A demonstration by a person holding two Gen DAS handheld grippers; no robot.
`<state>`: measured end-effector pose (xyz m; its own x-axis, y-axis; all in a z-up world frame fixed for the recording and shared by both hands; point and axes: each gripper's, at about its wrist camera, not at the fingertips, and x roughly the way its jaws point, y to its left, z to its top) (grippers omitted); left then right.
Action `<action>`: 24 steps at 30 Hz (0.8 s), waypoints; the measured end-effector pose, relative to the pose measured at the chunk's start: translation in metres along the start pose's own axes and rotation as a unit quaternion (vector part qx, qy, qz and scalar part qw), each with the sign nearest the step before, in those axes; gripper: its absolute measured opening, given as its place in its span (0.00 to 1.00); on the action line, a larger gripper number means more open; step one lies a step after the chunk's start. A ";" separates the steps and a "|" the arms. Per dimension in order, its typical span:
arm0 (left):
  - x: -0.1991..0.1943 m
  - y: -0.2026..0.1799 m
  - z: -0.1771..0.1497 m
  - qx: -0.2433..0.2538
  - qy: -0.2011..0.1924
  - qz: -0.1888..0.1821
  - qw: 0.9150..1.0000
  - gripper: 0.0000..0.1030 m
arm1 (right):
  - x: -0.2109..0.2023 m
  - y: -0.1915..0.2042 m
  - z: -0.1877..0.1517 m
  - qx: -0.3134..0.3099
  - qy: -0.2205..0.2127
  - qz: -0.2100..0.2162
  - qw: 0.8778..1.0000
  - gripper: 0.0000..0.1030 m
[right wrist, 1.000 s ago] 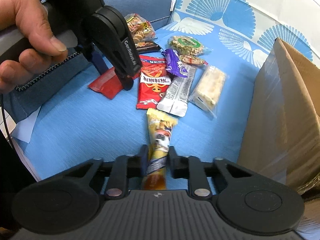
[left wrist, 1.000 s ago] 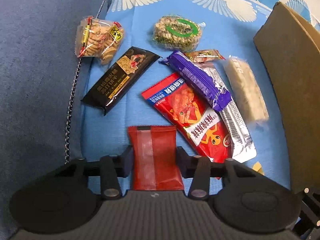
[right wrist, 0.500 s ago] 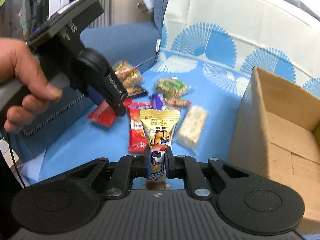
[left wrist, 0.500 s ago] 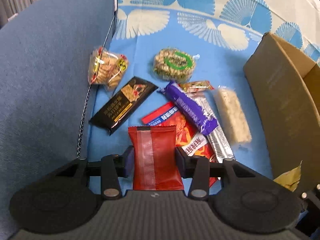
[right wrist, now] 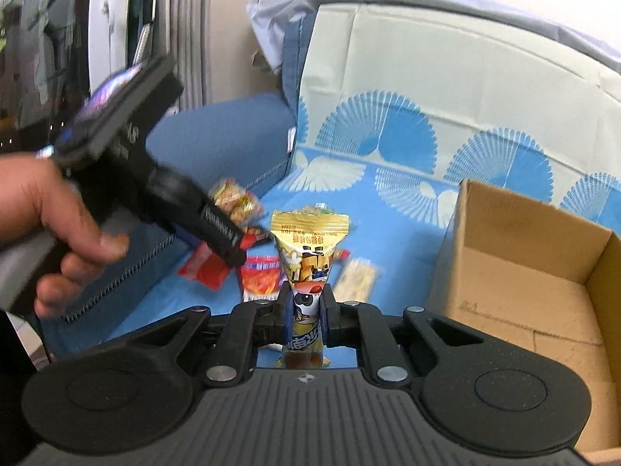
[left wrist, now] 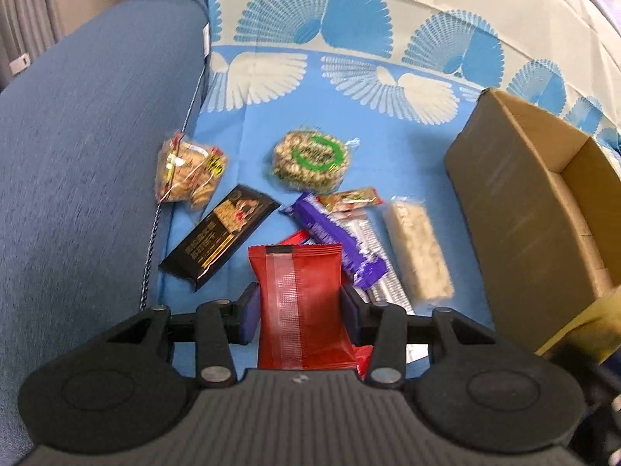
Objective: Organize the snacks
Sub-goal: 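Lift and carry both held packets over the cardboard box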
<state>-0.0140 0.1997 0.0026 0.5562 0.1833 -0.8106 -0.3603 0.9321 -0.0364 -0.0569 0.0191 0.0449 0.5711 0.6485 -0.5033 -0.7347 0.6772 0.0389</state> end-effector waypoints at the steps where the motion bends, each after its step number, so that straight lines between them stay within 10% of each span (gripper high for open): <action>1: -0.001 -0.002 0.001 0.003 -0.004 -0.001 1.000 0.47 | -0.004 -0.004 0.005 0.004 -0.002 -0.002 1.000 0.13; 12: -0.053 -0.052 0.011 0.037 -0.151 -0.032 0.987 0.47 | -0.054 -0.099 0.062 0.043 -0.066 -0.062 0.995 0.13; 24: -0.066 -0.166 0.010 0.097 -0.218 -0.151 0.959 0.47 | -0.056 -0.196 0.012 0.133 -0.024 -0.197 0.971 0.13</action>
<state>0.0161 0.0363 0.0680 0.8888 -0.0311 -0.4573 -0.0104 0.9961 -0.0879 0.0595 -0.1457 0.0759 0.8099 0.3316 -0.4839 -0.3383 0.9379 0.0765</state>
